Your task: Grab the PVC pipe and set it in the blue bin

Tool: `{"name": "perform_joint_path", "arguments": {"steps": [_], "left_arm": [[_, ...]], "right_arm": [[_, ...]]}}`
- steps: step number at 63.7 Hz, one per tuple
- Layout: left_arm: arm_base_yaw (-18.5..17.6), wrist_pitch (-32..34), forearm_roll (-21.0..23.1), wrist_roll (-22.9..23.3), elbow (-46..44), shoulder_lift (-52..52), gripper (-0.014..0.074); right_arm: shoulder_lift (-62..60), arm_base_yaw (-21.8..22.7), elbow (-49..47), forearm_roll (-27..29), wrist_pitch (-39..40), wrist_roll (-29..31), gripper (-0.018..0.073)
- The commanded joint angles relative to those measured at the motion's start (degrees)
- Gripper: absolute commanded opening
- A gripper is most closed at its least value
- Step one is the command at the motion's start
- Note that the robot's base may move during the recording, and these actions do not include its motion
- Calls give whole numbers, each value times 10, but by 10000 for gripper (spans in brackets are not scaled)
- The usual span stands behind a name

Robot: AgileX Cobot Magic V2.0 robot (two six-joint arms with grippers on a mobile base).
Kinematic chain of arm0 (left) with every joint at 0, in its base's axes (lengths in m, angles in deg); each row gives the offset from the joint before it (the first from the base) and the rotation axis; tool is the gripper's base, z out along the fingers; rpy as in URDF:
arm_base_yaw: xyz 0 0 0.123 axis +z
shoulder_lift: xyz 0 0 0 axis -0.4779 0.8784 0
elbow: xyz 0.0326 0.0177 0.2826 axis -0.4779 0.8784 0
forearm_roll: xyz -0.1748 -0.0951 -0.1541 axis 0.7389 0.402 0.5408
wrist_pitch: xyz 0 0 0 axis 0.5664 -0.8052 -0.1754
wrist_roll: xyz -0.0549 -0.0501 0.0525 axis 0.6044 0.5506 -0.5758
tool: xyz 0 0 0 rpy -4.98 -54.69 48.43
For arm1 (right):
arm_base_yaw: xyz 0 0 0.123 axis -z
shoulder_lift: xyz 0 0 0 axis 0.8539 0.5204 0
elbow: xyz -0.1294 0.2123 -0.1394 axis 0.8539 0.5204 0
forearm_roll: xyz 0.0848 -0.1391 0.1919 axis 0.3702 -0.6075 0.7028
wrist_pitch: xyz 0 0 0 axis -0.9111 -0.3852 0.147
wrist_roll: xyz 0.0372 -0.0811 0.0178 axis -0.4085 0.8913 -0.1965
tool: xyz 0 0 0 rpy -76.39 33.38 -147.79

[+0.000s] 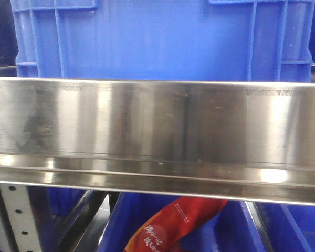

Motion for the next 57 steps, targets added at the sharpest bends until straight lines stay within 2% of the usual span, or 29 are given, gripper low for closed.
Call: {"name": "perform_joint_path", "arguments": {"steps": [1,21,41,50,57], "left_arm": [[-2,21,-2,5,21,-29,-111],[-2,17,-2,5,27,-46,-111],[-2,17,-2,5,27,-46,-111],[-2,17,-2,5,27,-46,-111],[-2,17,-2,5,27,-46,-111]], "right_arm": [[-25,1,4,-5,18,0,-168],[-46,1,3,4,67,0,-168],[-46,1,11,3,78,0,-168],[-56,4,72,3,150,0,-168],[-85,38,155,3,205,0,-168]]}}
